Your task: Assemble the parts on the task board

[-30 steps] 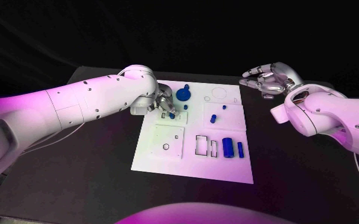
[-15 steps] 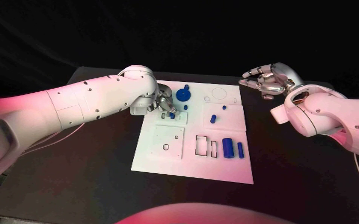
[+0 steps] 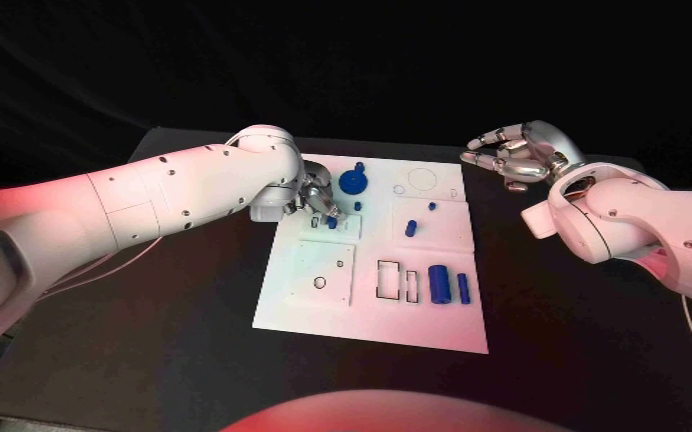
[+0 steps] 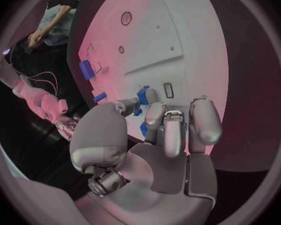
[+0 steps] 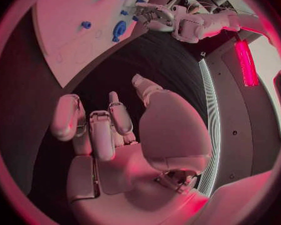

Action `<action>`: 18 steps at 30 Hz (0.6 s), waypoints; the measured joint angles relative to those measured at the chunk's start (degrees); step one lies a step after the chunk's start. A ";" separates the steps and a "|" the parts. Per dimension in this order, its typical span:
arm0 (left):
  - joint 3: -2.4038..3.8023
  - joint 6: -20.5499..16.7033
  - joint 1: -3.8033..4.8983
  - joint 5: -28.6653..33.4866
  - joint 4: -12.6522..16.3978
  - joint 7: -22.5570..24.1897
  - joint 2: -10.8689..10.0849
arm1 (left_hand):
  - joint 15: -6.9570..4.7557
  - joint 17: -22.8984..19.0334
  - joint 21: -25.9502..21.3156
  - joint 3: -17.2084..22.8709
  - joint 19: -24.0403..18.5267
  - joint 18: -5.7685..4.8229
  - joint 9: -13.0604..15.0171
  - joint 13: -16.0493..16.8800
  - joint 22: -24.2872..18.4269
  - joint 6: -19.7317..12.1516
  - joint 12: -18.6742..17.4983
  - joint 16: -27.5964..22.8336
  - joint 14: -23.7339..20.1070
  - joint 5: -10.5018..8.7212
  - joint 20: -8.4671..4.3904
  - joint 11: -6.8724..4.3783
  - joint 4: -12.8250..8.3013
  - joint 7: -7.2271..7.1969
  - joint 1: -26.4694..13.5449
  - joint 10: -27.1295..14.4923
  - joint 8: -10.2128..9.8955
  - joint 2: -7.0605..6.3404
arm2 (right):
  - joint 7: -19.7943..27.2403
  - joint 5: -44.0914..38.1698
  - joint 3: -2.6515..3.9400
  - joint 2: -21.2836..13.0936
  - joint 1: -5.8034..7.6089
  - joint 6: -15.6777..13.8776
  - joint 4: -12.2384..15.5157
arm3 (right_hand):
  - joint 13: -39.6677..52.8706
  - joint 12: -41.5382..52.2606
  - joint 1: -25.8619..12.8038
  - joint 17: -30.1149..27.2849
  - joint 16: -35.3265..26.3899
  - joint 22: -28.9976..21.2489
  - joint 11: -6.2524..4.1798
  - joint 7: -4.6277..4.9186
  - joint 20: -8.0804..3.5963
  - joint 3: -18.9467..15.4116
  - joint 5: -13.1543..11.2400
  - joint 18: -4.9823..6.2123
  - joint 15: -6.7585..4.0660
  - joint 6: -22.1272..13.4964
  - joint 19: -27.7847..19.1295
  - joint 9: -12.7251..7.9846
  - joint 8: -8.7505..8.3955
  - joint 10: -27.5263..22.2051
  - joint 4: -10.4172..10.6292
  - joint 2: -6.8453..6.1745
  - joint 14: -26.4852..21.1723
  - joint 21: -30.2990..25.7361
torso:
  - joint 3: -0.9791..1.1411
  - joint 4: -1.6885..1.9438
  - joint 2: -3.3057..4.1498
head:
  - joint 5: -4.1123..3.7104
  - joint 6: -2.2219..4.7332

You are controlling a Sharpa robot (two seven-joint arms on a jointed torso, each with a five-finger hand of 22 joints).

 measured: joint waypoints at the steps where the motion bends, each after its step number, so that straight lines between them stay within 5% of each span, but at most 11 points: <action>1: 0.01 0.01 -0.02 -0.01 0.08 0.00 -0.05 | 0.00 0.00 0.00 0.00 0.00 0.00 0.00 0.00 0.00 0.00 0.00 0.00 0.00 0.00 0.00 0.00 0.00 0.00 0.00 0.00 0.00 0.00 | 0.00 0.00 0.00 0.00 -0.01 0.00 -0.01 | 0.00 0.00 0.00 0.00 0.00 0.00 0.00 0.00 0.00 0.00 0.00 0.00 0.00 0.00 0.00 0.00 0.00 0.00 0.00 0.00 0.00 0.00 | 0.00 0.00 0.00 | 0.00 -0.02; 18: 0.05 0.67 -0.28 -0.32 1.34 -0.05 -0.82 | 0.00 0.00 0.00 -0.64 0.00 -0.01 0.00 0.21 0.00 -0.04 -0.01 0.00 0.00 0.00 0.00 0.00 -0.32 0.02 0.00 0.00 0.01 0.00 | 0.01 0.02 0.00 0.00 -0.11 0.00 -0.07 | 0.00 0.00 -0.39 0.00 0.00 0.00 0.00 0.00 0.00 -0.25 0.00 0.00 0.00 0.00 0.00 0.01 0.00 0.00 0.25 -0.06 0.00 0.00 | -0.02 0.01 -0.03 | 0.02 -0.05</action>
